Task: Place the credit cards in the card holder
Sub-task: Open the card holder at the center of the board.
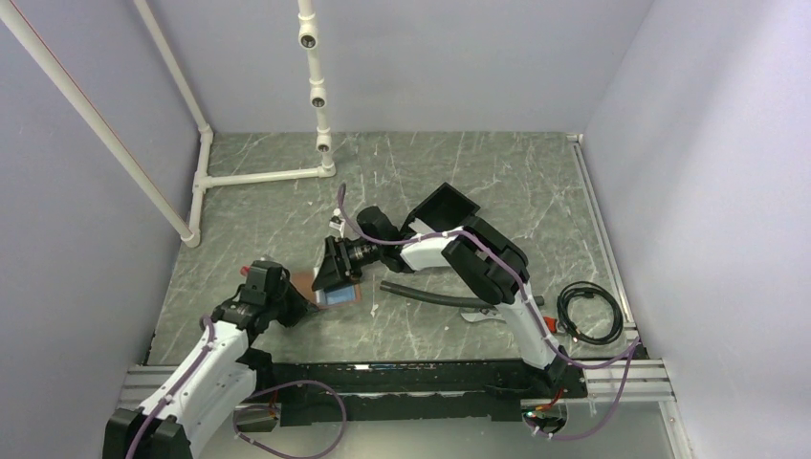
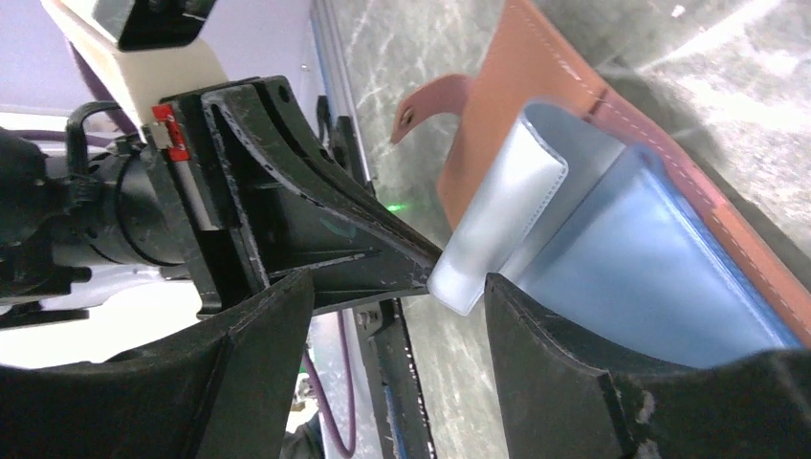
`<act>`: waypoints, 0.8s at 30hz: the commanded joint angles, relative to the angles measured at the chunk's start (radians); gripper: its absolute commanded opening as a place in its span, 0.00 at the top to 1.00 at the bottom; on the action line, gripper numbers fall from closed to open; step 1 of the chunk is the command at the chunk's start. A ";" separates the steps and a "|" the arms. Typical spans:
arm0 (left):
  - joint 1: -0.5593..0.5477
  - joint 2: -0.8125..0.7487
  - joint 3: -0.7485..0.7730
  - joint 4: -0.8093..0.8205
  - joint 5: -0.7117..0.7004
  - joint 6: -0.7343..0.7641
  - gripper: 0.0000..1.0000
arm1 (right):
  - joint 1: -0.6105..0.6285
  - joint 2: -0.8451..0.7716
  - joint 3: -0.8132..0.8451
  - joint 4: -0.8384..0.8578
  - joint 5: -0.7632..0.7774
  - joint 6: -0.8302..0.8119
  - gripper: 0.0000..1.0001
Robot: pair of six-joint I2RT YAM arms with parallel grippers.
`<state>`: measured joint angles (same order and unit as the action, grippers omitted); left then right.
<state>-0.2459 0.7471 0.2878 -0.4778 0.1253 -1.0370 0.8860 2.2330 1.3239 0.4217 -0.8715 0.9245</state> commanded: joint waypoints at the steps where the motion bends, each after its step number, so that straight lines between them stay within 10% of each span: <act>1: 0.002 -0.035 0.057 -0.062 -0.014 -0.010 0.99 | 0.001 -0.015 -0.005 0.159 -0.052 0.054 0.32; 16: -0.001 -0.226 0.317 -0.400 -0.112 -0.002 0.80 | 0.012 0.070 0.124 0.112 -0.045 0.056 0.32; 24: -0.001 -0.278 0.599 -0.541 -0.282 0.094 0.52 | 0.057 0.150 0.301 -0.083 -0.034 -0.036 0.29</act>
<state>-0.2462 0.4854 0.7563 -0.9520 -0.0460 -1.0019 0.9119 2.3623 1.5360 0.4438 -0.9001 0.9634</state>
